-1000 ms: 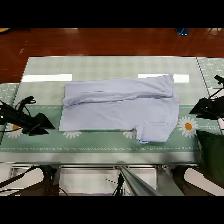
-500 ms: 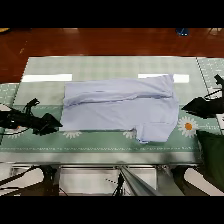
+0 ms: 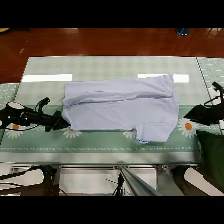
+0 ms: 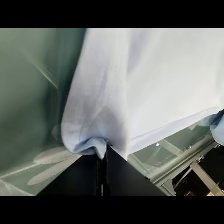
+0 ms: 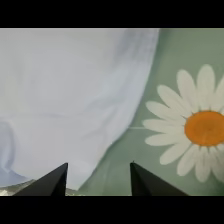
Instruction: Fold the shirts.
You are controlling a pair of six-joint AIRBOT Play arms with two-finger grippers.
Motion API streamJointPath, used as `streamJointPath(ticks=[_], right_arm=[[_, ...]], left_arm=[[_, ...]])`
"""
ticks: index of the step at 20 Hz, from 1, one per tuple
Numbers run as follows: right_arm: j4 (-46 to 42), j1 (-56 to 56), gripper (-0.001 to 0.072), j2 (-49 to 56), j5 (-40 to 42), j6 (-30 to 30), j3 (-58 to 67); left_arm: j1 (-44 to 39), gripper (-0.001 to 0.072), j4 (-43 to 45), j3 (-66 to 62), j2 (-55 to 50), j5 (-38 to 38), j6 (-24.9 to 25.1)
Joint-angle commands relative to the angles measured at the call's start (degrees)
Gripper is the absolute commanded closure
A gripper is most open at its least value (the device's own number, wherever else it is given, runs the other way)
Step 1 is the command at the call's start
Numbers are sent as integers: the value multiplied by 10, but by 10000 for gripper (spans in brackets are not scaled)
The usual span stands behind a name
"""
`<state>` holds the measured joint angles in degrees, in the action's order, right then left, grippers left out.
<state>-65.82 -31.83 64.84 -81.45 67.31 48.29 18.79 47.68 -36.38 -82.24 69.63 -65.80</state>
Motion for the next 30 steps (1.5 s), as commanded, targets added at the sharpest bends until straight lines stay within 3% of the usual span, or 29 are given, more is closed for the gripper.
streamJointPath(ticks=[1,6,10,11,15,16,19,21,25,30], right_arm=[[-39,-10,230,-1,-3,14,-54],[41,9,232,-1,104,4,-143],[57,85,234,-1,207,36,-178],[59,103,281,-1,232,51,-182],[54,129,647,0,276,101,-177],[54,124,686,-1,270,101,-169],[81,120,687,-20,228,80,-89],[131,120,687,-42,245,73,-15],[155,181,687,-22,383,103,97],[156,235,687,106,500,103,159]], left_arm=[[9,688,0,-1,-2,21,23],[11,688,0,-1,-2,31,24],[11,688,0,-1,-2,42,23],[11,688,0,-1,-2,42,23],[15,688,-5,-54,-2,55,23],[17,688,-9,-79,-2,67,23],[18,688,-43,-174,-1,111,23],[18,688,-86,-239,2,110,23],[-2,688,-139,-331,1,24,21],[-54,688,-138,-346,-5,-86,21]])
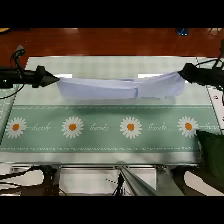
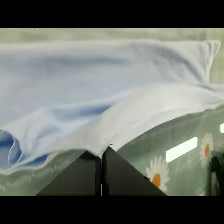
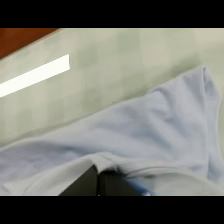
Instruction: Fold the shirts.
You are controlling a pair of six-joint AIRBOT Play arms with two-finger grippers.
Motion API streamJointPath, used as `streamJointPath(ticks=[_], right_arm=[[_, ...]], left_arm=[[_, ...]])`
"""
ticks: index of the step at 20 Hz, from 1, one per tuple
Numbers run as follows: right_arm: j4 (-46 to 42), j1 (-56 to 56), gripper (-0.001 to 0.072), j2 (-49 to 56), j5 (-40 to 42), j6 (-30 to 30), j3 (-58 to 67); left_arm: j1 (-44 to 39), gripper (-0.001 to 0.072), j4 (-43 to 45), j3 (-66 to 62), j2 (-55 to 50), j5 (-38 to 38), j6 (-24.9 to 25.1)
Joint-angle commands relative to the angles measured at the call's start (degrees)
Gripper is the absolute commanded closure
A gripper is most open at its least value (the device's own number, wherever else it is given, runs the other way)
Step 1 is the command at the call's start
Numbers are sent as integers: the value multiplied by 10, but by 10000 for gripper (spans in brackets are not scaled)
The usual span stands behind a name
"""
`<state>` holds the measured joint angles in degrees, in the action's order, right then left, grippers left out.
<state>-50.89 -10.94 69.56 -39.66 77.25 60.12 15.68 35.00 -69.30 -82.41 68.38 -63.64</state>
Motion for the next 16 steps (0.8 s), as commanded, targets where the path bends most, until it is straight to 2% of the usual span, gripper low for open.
streamJointPath(ticks=[1,5,12,14,15,16], right_arm=[[7,26,687,82,95,3,50],[7,26,687,155,141,3,75],[9,25,675,226,148,-7,75],[7,25,494,233,148,-20,75],[1,25,422,233,148,-26,75],[-13,23,345,231,147,-31,76]], left_arm=[[-26,688,-12,-17,-8,-98,0],[-26,688,-12,-17,-41,-169,-1],[-49,687,-12,-17,-135,-174,0],[-54,675,-12,-17,-155,-171,0],[-54,596,-12,-17,-162,-167,0],[-53,390,-12,-17,-167,-167,0]])
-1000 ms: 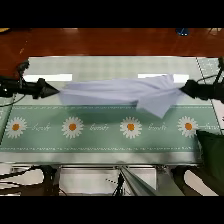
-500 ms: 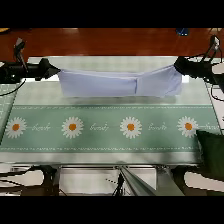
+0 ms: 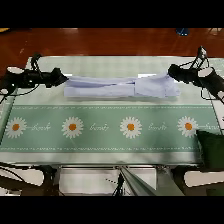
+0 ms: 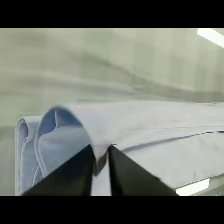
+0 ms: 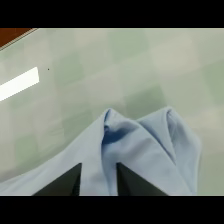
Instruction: Fold the shirts.
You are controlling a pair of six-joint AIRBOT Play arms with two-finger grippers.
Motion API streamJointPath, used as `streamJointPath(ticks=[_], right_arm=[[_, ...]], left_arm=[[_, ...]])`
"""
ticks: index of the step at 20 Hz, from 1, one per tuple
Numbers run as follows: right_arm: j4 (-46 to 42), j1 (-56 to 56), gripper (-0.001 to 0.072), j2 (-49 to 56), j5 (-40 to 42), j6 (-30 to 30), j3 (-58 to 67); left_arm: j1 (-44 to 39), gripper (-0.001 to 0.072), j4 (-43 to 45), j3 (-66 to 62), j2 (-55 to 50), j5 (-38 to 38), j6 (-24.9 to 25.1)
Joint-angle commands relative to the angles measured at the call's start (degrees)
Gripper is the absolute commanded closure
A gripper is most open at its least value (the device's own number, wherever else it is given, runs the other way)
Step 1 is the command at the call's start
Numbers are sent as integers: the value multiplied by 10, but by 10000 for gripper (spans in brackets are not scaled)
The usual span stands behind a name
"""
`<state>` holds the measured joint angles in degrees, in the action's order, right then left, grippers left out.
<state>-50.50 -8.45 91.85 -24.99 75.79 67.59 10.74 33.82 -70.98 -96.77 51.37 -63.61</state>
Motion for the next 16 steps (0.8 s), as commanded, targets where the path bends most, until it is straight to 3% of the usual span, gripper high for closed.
streamJointPath(ticks=[1,4,7,10,13,16], right_arm=[[-44,-7,278,2,-9,-23,1],[-189,-33,270,-32,-49,-15,1],[-262,-85,255,-50,-109,52,1],[-115,-161,215,-34,-164,50,1],[64,-198,214,-3,-213,-45,1],[100,-182,211,39,-240,-57,1]], left_arm=[[-2,261,0,0,-25,8,0],[20,255,0,-5,-25,52,-1],[38,256,0,-6,-25,102,0],[42,257,0,-6,-25,119,2],[42,256,0,-6,-25,124,2],[42,256,0,-6,-25,138,15]])
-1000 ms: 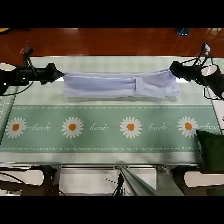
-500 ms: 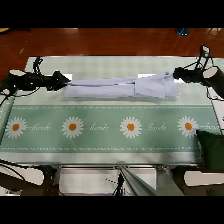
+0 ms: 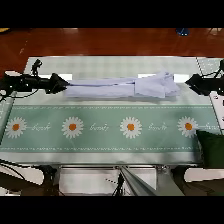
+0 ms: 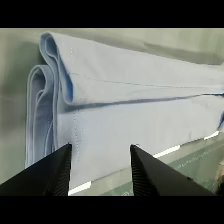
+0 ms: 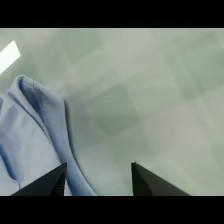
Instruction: Fold the shirts.
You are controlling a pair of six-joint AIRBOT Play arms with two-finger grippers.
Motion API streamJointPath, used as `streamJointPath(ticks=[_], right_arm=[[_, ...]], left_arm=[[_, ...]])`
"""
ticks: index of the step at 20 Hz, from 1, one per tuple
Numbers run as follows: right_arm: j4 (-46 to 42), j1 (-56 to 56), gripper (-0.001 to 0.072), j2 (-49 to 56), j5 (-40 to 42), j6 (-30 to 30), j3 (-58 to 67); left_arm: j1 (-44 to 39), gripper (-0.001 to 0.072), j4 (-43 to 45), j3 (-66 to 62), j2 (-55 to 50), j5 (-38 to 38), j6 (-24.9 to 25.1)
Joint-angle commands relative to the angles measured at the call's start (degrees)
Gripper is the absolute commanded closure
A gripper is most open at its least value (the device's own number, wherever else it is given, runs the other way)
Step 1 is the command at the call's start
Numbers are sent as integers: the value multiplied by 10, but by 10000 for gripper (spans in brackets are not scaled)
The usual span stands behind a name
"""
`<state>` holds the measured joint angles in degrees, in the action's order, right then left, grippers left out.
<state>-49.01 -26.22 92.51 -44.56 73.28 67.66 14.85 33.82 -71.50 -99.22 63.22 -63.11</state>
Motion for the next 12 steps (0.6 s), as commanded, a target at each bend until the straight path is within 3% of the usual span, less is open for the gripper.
streamJointPath(ticks=[1,5,7,10,11,12], right_arm=[[96,8,144,46,-45,-31,0],[188,79,116,92,-13,-66,0],[275,113,154,101,12,-134,0],[398,133,555,97,9,-240,0],[411,132,653,92,-9,-245,0],[409,127,686,83,-31,-245,0]], left_arm=[[1,257,0,-1,0,24,12],[1,256,0,-1,0,25,12],[1,256,0,-1,0,33,12],[1,258,0,-1,0,43,11],[1,268,0,-1,0,46,11],[1,268,0,-1,0,50,11]])
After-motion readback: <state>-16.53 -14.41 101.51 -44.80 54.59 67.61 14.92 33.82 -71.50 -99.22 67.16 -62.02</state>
